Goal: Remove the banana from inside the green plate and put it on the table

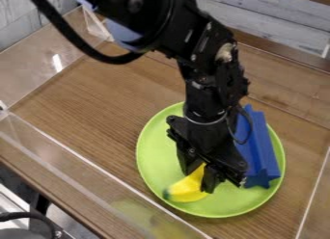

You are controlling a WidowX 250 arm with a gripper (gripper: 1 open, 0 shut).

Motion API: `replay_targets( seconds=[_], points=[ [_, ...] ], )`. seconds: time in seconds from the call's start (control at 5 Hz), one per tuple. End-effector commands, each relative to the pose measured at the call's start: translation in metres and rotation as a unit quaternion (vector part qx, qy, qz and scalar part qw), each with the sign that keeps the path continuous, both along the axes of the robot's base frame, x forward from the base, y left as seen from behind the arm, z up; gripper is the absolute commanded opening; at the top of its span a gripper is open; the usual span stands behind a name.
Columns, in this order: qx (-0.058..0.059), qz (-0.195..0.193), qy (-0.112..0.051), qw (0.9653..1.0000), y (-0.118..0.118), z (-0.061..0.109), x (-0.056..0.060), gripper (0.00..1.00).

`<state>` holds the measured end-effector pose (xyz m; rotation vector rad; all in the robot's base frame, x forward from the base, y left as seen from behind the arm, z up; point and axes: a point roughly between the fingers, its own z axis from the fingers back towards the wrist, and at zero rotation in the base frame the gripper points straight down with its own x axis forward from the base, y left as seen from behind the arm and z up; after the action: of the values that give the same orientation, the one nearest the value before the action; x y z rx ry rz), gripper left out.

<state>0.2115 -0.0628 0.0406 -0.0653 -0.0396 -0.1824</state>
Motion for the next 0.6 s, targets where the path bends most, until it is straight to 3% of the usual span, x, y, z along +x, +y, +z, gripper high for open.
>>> replay_targets(
  seconds=[0.0,0.4],
  points=[
    [-0.004,0.005,-0.02,0.9998,0.0006,0.0156,0.0093,0.0],
    [-0.002,0.008,-0.009,0.9999,0.0026,0.0221,0.0077,0.0]
  ],
)
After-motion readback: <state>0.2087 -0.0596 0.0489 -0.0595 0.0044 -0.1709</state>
